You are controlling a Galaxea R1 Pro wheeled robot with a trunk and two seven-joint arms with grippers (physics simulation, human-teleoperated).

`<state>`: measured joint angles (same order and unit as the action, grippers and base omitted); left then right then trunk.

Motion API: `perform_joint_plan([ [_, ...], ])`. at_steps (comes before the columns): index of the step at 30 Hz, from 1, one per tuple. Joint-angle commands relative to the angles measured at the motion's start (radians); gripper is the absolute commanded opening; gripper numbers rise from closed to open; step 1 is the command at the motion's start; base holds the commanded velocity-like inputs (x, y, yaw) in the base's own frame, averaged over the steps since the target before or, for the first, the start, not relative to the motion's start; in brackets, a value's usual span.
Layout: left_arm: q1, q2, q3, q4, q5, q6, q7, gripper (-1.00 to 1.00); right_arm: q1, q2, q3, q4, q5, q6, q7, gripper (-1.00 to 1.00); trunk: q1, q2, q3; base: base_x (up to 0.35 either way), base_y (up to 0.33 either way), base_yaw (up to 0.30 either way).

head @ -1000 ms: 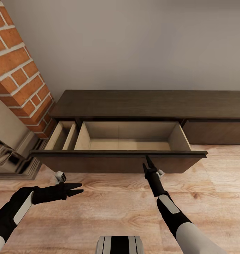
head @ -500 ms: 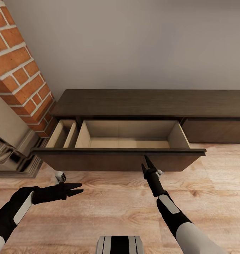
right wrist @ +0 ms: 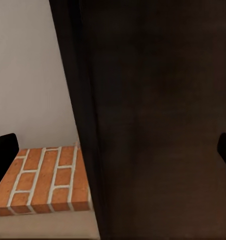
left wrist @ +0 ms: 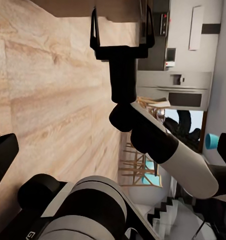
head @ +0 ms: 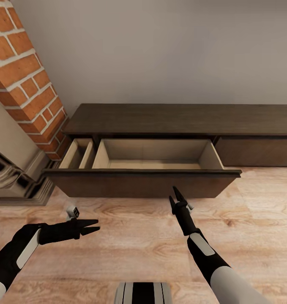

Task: Place each of the two pumpkins and all three candles from the living room inside a cabinet in the living room (use any cabinet), then make sure every cabinet is closed, and position the cauldron so it is next to a table in the living room.

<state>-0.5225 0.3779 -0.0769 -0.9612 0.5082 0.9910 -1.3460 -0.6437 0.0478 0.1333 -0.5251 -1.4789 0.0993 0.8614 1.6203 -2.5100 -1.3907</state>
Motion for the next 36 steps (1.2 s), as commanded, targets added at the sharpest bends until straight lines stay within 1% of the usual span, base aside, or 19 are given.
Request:
perform_joint_plan([
  [1,-0.001,0.001,-0.003,0.0,0.004,0.009,-0.002,1.0,-0.001,0.0,0.002,0.001,-0.011,0.01,0.004,1.0,-0.001,0.0,-0.001,-0.12,0.0,0.0],
  [6,-0.001,0.0,-0.003,0.001,0.003,0.009,-0.001,1.0,-0.001,-0.001,0.002,0.001,-0.011,0.011,0.004,1.0,-0.001,0.0,-0.001,-0.133,0.0,0.0],
  [10,-0.001,0.0,-0.003,0.0,0.003,0.009,-0.001,1.0,-0.001,-0.015,0.006,-0.001,-0.009,0.015,-0.001,1.0,-0.001,0.0,-0.001,-0.19,0.0,0.0],
  [12,-0.001,0.0,-0.002,0.0,0.003,0.009,-0.001,1.0,-0.001,-0.026,0.032,0.0,0.022,0.06,-0.009,1.0,-0.001,0.0,-0.001,-0.192,0.0,0.0],
  [14,-0.001,0.001,-0.001,-0.001,0.003,0.009,-0.001,1.0,-0.001,-0.034,0.054,0.001,0.065,0.127,-0.012,1.0,-0.001,0.0,-0.001,-0.16,0.0,0.0],
  [15,-0.001,0.001,0.0,-0.002,0.003,0.009,-0.001,1.0,-0.001,-0.037,0.062,0.003,0.095,0.17,-0.019,1.0,-0.001,0.0,-0.001,-0.072,0.0,0.0],
  [17,-0.001,0.003,0.002,-0.002,0.003,0.009,-0.001,1.0,-0.002,-0.04,0.067,0.003,0.132,0.21,-0.056,1.0,-0.001,0.0,-0.001,-0.038,0.0,0.0],
  [20,-0.001,0.012,0.009,-0.002,0.007,0.011,-0.002,1.0,-0.002,-0.042,0.07,0.002,0.158,0.279,-0.126,1.0,-0.001,0.0,-0.001,-0.013,0.0,0.0],
  [23,-0.001,0.017,0.012,-0.002,0.007,0.012,-0.001,1.0,-0.002,-0.047,0.071,0.002,0.166,0.359,-0.165,1.0,-0.002,0.0,0.011,-0.003,0.0,0.0],
  [24,-0.001,0.017,0.012,-0.003,0.006,0.012,-0.001,1.0,-0.002,-0.057,0.072,0.002,0.167,0.375,-0.168,1.0,-0.002,0.001,0.015,-0.001,0.0,0.0],
  [25,-0.001,0.018,0.012,-0.003,0.006,0.012,-0.001,1.0,-0.002,-0.074,0.073,0.002,0.167,0.393,-0.169,1.0,-0.003,0.001,0.019,0.0,0.0,0.0],
  [26,-0.001,0.018,0.012,-0.003,0.005,0.012,-0.001,1.0,-0.002,-0.095,0.073,0.002,0.165,0.414,-0.169,1.0,-0.003,0.001,0.023,0.0,0.0,0.0],
  [27,-0.001,0.018,0.012,-0.004,0.004,0.012,-0.001,1.0,-0.002,-0.129,0.074,0.004,0.164,0.448,-0.169,1.0,-0.004,0.001,0.026,0.0,0.0,0.0],
  [28,-0.001,0.018,0.011,-0.004,0.001,0.012,-0.001,1.0,-0.001,-0.151,0.075,0.005,0.164,0.468,-0.167,1.0,-0.004,0.002,0.03,0.0,0.0,0.0],
  [29,-0.001,0.018,0.01,-0.004,0.0,0.012,-0.001,1.0,0.0,-0.161,0.075,0.006,0.164,0.476,-0.166,1.0,-0.005,0.002,0.034,0.0,0.0,0.0],
  [31,-0.001,0.018,0.007,-0.004,-0.004,0.012,-0.001,1.0,0.015,-0.194,0.075,0.007,0.162,0.495,-0.164,1.0,-0.005,0.002,0.042,0.0,0.0,0.0],
  [32,-0.001,0.018,0.006,-0.004,-0.005,0.012,-0.001,1.0,0.029,-0.205,0.075,0.008,0.161,0.5,-0.163,1.0,-0.006,0.003,0.046,0.0,0.0,0.0],
  [34,-0.001,0.018,0.005,-0.004,-0.008,0.012,-0.001,1.0,0.056,-0.218,0.074,0.008,0.16,0.505,-0.162,1.0,-0.007,0.003,0.054,0.0,0.0,0.0],
  [36,-0.002,0.018,0.005,-0.004,-0.009,0.012,0.0,1.0,0.066,-0.222,0.074,0.009,0.16,0.506,-0.162,1.0,-0.008,0.003,0.061,0.0,0.0,0.0],
])
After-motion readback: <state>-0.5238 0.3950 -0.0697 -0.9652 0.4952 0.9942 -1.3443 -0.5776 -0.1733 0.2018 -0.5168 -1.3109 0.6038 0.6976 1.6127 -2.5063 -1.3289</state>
